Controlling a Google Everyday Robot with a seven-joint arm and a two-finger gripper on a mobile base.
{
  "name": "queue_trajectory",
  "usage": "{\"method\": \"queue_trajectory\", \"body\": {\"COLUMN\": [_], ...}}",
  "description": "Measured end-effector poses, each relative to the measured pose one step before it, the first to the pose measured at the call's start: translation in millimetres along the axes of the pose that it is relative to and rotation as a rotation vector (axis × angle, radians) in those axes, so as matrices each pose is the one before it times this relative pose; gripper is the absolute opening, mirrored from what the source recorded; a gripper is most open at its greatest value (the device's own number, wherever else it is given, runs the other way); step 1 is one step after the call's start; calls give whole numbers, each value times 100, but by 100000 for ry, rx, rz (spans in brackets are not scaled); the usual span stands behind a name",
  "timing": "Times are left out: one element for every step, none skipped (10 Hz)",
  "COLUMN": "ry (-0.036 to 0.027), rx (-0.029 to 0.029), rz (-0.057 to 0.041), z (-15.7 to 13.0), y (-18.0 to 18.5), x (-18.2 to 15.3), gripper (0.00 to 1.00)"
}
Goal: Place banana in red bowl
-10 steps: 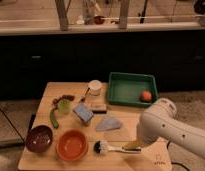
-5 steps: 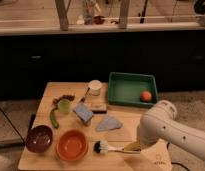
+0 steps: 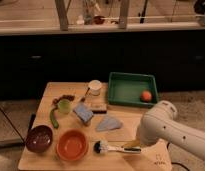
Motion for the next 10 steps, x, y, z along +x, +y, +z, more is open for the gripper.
{"method": "queue_trajectory", "body": {"ry": [-580,-14,-83,-241,252,106,-248,-226,-438,-395], "rx": [886,731,266,-377,-385,-59,-129,-242,-108,-288], "rz": [-518,-2055,-2255,-2996,-1606,-1223,-2079,-1483,-1796,-2636], "z": [-206,-532,-322,111,229,19,-90,-121,-72,-94], "y": [19,-6,-226,-227,-37,-114,-79,-45,-211,-261], "x": [-159,-564,-919,-1105,-482,-242,-317,-272,-491,-590], "gripper": [22,13,5,0,0,0,0,0,0,0]}}
